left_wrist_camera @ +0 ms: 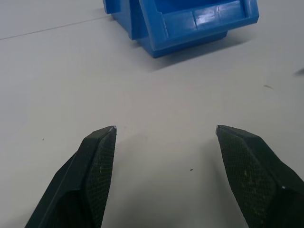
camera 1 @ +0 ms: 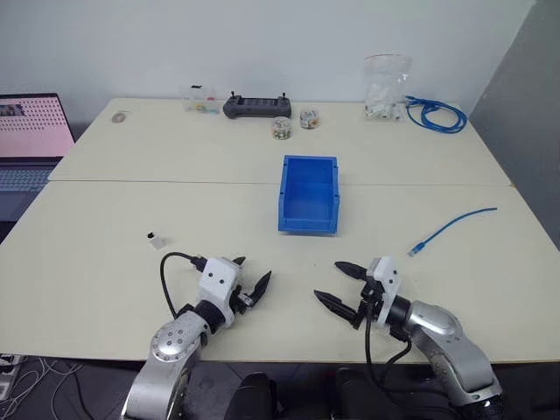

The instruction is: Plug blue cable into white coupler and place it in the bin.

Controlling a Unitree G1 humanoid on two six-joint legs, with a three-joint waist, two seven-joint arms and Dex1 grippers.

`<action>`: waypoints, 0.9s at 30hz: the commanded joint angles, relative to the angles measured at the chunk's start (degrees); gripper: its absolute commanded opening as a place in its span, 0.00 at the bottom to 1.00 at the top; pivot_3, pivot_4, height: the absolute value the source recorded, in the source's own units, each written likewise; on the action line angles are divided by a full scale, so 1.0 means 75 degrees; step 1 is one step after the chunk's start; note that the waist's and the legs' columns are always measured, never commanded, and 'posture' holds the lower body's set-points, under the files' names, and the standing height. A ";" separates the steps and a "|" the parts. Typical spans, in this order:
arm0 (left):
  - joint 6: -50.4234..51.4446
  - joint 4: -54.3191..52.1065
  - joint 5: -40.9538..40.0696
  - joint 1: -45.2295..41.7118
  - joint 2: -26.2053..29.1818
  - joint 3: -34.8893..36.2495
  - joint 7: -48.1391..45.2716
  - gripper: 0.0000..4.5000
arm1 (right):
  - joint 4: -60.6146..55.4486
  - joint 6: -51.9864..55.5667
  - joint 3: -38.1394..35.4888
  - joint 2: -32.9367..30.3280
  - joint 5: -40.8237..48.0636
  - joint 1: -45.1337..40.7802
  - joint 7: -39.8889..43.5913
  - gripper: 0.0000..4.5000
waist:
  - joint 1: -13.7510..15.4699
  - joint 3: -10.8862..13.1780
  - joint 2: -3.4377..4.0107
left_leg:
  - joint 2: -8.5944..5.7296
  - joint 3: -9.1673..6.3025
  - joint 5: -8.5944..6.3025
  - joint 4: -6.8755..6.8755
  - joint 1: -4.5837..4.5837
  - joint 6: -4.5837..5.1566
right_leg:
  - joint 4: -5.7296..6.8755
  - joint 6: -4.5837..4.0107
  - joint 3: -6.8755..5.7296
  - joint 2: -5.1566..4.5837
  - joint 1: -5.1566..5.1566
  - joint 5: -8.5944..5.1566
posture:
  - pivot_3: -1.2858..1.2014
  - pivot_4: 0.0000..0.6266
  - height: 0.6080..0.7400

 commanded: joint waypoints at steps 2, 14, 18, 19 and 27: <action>-0.0146 -0.0169 -0.0361 -0.0273 0.0238 0.0110 -0.0484 0.78 | -0.0200 -0.0015 -0.0043 -0.0023 -0.0025 -0.0355 -0.0021 0.99 | 0.0000 0.0000 0.0000 | 0.0000 -0.0001 0.0000 0.0000 -0.0001 0.0000 | 0.0000 0.0000 -0.0001 0.0000 0.0000 0.0000 | 0.52 0.24 1.00; 0.0155 -0.0471 -0.1192 -0.0904 0.1223 -0.0077 -0.2122 0.99 | -0.1221 -0.0111 -0.0330 -0.0612 0.0345 -0.0337 0.0453 1.00 | -0.0013 0.0001 0.0000 | 0.0000 -0.0003 0.0000 0.0000 -0.0001 0.0000 | -0.0002 0.0000 -0.0004 0.0002 0.0001 0.0000 | 0.52 0.24 1.00; 0.0565 -0.0780 -0.1554 -0.1116 0.1679 -0.0031 -0.2566 0.99 | -0.1713 -0.0059 -0.0308 -0.0817 0.0390 -0.0167 0.0627 1.00 | -0.0021 0.0004 0.0000 | 0.0003 -0.0005 0.0000 -0.0003 -0.0001 0.0000 | 0.0000 0.0000 -0.0004 0.0002 -0.0002 0.0000 | 0.52 0.24 1.00; 0.0661 -0.0821 -0.1576 -0.1215 0.1760 -0.0072 -0.2614 0.99 | -0.1814 -0.0011 -0.0406 -0.0910 0.0433 -0.0144 0.0654 1.00 | -0.0019 0.0004 0.0000 | 0.0002 -0.0007 0.0000 -0.0003 -0.0003 0.0000 | 0.0001 0.0000 -0.0006 0.0003 -0.0002 0.0000 | 0.52 0.24 1.00; 0.1429 -0.1005 -0.1494 -0.2426 0.1867 -0.1148 -0.2998 0.99 | 0.0177 -0.0657 -0.1896 -0.4091 -0.0262 -0.0914 0.2320 1.00 | 0.0030 0.0029 0.0004 | -0.0024 0.0010 0.0005 0.0010 -0.0013 0.0010 | -0.0025 0.0016 0.0000 0.0000 0.0007 0.0009 | 0.52 0.24 1.00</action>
